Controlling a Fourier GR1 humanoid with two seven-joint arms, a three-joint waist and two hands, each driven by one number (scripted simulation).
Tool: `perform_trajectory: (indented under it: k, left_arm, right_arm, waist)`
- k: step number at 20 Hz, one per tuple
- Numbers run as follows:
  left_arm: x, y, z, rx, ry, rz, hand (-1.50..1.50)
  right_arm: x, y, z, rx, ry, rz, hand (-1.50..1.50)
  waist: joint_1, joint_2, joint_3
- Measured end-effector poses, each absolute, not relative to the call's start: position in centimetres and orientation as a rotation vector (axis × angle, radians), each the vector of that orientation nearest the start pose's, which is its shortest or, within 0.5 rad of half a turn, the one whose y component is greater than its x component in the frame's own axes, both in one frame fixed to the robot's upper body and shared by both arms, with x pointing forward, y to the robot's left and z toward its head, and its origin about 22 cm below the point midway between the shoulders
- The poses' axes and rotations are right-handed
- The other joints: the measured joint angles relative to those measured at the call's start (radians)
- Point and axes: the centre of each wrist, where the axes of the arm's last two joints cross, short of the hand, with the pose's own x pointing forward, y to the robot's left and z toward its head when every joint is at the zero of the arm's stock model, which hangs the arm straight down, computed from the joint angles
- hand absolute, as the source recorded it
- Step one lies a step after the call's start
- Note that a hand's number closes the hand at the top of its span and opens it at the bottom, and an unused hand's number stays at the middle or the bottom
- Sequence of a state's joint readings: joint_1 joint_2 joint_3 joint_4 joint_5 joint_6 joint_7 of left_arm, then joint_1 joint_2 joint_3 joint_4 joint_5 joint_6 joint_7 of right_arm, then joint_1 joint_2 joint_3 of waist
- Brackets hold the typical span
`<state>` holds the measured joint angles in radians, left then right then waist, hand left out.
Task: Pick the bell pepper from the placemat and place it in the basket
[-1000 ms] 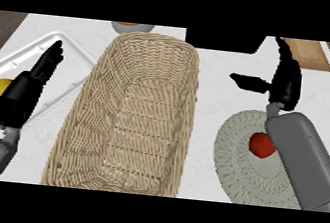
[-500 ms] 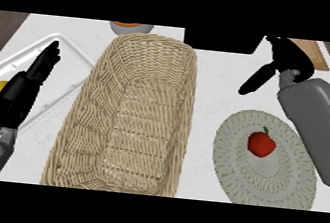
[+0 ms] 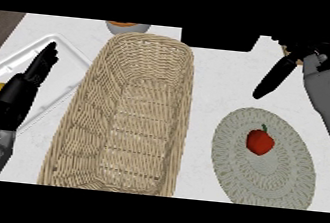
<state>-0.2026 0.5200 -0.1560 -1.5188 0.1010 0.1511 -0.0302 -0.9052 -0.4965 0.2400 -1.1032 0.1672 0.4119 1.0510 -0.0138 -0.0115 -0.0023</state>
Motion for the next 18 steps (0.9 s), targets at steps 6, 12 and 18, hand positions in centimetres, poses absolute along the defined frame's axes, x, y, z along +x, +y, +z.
perform_trajectory:
  k: [6,12,18]
  left_arm:
    - [28.7,29.4,7.5,0.310,-1.718,-0.370,0.00]
    - [28.7,29.6,7.5,0.302,-1.716,-0.367,0.00]
    - [28.8,29.9,7.6,0.296,-1.715,-0.369,0.00]
  right_arm:
    - [40.2,-23.2,18.7,-0.677,-0.668,0.845,-1.50]
    - [39.4,-23.7,15.9,-0.643,-0.588,0.891,-1.50]
    - [38.6,-24.2,12.2,-0.628,-0.494,0.923,-1.50]
  waist:
    - [0.005,0.005,0.001]
    - [0.007,0.007,0.001]
    - [0.012,0.009,0.001]
